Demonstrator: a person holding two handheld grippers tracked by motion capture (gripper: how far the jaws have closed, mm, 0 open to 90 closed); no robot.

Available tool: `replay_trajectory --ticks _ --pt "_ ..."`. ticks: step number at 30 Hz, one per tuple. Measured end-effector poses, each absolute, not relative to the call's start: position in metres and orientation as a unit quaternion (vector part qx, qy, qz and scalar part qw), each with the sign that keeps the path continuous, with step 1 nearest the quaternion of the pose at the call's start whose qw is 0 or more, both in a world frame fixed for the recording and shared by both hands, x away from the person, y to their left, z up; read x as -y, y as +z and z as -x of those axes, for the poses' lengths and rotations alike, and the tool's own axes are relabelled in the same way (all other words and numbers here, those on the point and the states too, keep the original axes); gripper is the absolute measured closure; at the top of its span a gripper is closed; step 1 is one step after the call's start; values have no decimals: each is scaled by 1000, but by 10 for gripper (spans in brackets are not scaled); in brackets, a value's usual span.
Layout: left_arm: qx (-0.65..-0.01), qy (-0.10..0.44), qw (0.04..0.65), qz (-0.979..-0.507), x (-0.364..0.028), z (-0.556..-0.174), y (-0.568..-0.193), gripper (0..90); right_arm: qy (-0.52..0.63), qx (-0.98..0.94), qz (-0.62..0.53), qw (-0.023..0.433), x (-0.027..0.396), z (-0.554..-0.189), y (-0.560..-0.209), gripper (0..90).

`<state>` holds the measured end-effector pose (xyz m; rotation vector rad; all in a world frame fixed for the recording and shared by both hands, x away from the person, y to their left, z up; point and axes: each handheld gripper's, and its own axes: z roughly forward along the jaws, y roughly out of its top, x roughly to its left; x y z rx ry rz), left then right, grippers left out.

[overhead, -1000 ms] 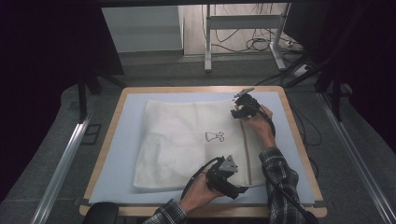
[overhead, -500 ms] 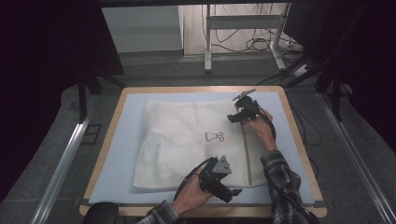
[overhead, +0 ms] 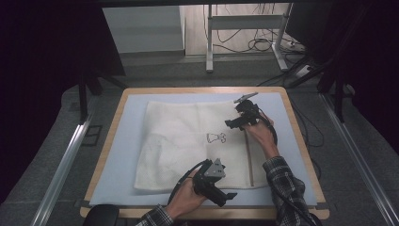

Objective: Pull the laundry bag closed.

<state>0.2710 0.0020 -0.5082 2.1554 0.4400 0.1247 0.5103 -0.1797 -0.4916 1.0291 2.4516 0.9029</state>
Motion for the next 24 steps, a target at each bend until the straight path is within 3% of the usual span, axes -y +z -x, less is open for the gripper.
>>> replay_trajectory --ticks 10,24 --pt "-180 53 466 -865 -15 -270 -505 35 335 -857 -362 150 196 -498 -486 9" --pt "-201 68 466 -859 -34 -261 -507 31 349 -858 -346 147 187 -477 -480 0"
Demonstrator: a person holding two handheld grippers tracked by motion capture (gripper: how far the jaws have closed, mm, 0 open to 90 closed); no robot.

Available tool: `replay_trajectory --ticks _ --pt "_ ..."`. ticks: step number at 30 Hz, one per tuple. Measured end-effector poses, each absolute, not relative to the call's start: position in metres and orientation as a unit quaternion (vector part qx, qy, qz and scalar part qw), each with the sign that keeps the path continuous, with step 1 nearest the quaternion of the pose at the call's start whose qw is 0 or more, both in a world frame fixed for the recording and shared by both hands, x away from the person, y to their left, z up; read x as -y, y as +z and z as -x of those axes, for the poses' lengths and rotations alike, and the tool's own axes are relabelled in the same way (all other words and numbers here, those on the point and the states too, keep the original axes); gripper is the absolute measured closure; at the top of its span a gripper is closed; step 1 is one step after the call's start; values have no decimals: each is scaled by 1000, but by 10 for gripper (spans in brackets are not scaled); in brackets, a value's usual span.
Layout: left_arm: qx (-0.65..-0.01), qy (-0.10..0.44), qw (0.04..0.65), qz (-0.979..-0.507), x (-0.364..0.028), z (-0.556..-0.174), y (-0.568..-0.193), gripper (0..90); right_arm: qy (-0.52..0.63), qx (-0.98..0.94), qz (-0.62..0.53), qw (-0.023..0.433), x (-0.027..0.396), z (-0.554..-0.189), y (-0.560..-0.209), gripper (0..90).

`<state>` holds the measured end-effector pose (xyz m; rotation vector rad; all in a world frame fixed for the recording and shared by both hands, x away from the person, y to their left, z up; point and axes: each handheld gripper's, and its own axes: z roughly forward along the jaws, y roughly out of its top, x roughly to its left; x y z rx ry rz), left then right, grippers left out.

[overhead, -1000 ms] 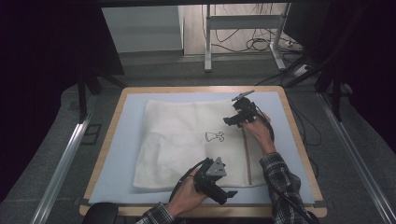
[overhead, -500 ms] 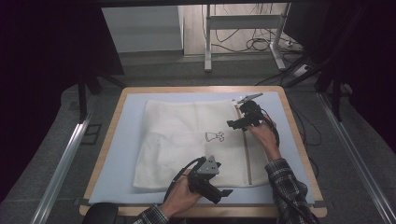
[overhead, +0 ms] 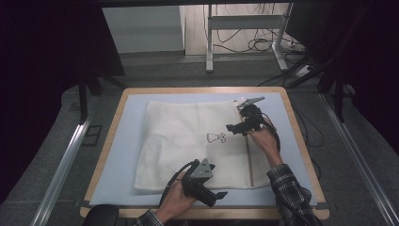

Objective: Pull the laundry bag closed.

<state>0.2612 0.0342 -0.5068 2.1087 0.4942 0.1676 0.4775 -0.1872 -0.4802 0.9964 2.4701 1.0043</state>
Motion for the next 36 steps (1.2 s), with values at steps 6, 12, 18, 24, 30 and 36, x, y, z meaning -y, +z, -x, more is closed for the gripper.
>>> replay_trajectory --ticks 6,12,18,24,30,36 --pt "-208 70 466 -857 -43 -261 -506 34 343 -864 -340 142 184 -469 -481 0" --pt "-210 75 467 -856 -49 -259 -506 34 346 -868 -327 142 180 -457 -480 0" --pt "-212 78 465 -856 -54 -258 -505 34 350 -870 -319 141 177 -447 -480 0" --pt "-212 80 463 -857 -58 -255 -504 34 357 -867 -315 146 180 -440 -479 0" --pt "-220 85 466 -853 -67 -256 -501 36 368 -864 -310 148 183 -428 -472 0" --pt "-224 85 465 -852 -72 -255 -501 37 375 -862 -305 154 186 -416 -467 0"
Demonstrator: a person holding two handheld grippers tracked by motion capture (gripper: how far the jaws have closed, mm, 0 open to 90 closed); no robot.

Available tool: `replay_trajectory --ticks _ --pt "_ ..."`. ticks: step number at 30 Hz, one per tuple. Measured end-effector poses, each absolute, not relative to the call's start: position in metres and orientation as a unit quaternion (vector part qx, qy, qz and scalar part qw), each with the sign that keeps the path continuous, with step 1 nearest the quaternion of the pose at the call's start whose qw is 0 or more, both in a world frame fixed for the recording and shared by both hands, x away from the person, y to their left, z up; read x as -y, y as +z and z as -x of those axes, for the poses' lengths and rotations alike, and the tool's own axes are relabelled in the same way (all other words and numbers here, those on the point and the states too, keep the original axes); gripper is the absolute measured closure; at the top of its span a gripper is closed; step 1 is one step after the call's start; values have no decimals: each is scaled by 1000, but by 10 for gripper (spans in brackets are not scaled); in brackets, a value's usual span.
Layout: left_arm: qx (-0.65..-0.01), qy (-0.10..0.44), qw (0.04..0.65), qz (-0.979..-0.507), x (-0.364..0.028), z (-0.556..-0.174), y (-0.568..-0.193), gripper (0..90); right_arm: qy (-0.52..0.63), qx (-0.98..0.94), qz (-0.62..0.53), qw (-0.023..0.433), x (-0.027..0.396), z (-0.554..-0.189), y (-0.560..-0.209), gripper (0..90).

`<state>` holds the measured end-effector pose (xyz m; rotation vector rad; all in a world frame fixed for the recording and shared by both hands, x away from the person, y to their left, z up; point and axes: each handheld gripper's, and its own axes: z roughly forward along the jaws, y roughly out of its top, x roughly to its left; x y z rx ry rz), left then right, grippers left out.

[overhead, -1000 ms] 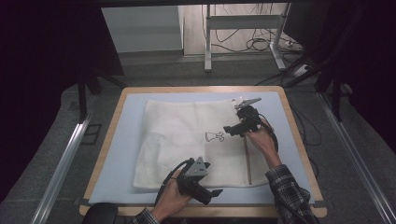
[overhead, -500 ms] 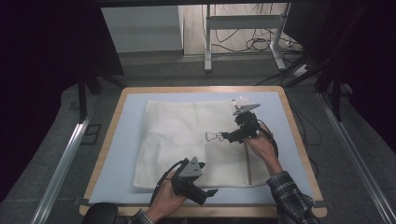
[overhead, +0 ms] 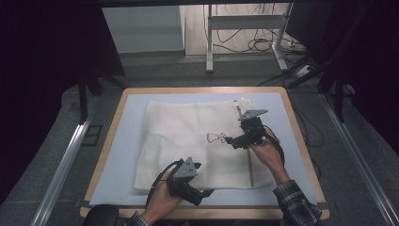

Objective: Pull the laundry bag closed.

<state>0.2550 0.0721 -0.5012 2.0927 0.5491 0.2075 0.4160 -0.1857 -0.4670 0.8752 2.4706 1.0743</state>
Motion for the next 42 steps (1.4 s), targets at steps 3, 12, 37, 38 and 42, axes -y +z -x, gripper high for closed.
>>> replay_trajectory --ticks 3,12,37,38,42 --pt "-225 85 464 -853 -75 -254 -501 37 378 -860 -305 154 188 -412 -466 0" --pt "-233 93 460 -852 -86 -251 -501 37 387 -855 -304 161 196 -394 -464 0" --pt "-255 111 450 -849 -113 -242 -502 36 390 -856 -298 164 199 -350 -471 0" --pt "-255 111 449 -849 -114 -241 -502 35 388 -857 -297 164 199 -348 -471 0" --pt "-257 113 446 -850 -116 -240 -502 34 388 -858 -294 162 199 -342 -473 0"
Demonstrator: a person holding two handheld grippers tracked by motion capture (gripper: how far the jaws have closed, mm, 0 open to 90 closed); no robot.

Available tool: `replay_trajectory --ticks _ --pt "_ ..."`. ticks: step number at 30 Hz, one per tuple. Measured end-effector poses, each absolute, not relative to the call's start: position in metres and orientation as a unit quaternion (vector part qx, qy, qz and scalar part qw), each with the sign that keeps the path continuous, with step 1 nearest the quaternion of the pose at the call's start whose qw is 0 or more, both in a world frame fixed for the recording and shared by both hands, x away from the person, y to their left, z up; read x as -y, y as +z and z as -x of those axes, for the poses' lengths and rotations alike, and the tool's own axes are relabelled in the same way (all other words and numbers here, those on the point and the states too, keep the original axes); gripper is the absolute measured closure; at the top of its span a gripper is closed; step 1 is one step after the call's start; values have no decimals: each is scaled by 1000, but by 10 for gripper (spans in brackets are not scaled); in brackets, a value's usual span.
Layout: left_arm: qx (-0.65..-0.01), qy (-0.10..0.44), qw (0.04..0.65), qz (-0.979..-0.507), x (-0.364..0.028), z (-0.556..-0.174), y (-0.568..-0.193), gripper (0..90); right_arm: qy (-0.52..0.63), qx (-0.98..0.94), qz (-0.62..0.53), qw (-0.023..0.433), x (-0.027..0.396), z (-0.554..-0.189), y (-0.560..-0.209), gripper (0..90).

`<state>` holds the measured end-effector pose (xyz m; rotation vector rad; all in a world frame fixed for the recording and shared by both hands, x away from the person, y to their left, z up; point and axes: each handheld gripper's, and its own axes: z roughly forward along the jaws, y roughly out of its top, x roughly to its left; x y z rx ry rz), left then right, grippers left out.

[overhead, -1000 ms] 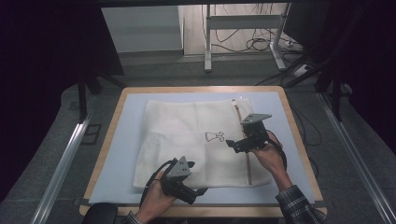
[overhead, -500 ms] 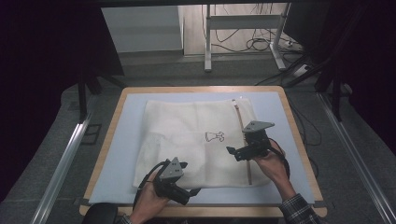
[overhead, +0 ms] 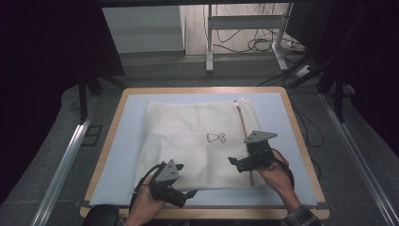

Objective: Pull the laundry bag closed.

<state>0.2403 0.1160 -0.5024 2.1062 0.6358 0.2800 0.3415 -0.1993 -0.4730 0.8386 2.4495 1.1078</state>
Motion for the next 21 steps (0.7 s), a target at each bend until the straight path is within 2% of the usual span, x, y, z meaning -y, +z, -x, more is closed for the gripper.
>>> replay_trajectory --ticks 21 --pt "-273 142 432 -848 -140 -230 -498 34 385 -860 -292 166 221 -303 -473 0"
